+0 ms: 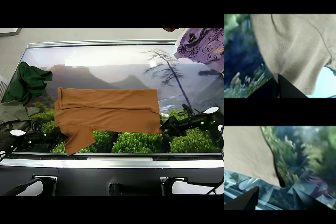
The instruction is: Fold the clothes and pants, and hang the long-sleeved shirts on hangers.
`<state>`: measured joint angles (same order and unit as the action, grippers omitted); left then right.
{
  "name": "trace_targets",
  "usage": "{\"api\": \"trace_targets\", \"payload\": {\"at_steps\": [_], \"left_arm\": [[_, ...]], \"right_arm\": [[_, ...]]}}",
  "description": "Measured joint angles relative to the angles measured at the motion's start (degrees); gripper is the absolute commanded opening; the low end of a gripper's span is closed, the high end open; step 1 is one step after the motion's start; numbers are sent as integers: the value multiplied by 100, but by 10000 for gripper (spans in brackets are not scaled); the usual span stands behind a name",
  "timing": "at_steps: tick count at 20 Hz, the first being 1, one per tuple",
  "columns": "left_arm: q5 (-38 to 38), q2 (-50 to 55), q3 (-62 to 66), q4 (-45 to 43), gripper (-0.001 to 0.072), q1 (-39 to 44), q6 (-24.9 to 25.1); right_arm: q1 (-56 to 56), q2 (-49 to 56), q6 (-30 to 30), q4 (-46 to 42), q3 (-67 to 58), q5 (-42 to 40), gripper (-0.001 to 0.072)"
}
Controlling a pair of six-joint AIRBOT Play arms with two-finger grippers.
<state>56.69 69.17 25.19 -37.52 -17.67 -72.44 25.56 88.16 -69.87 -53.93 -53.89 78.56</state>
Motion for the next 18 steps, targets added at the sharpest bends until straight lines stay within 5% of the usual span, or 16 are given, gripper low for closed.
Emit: {"api": "trace_targets", "payload": {"at_steps": [15, 18], "left_arm": [[4, 0, 0, 4, 16, 0, 2], [4, 0, 9, 4, 17, 0, 2]], "right_arm": [[-11, 7, 258, 579, 474, -295, 475], [-11, 7, 289, 608, 695, -382, 266]]}}
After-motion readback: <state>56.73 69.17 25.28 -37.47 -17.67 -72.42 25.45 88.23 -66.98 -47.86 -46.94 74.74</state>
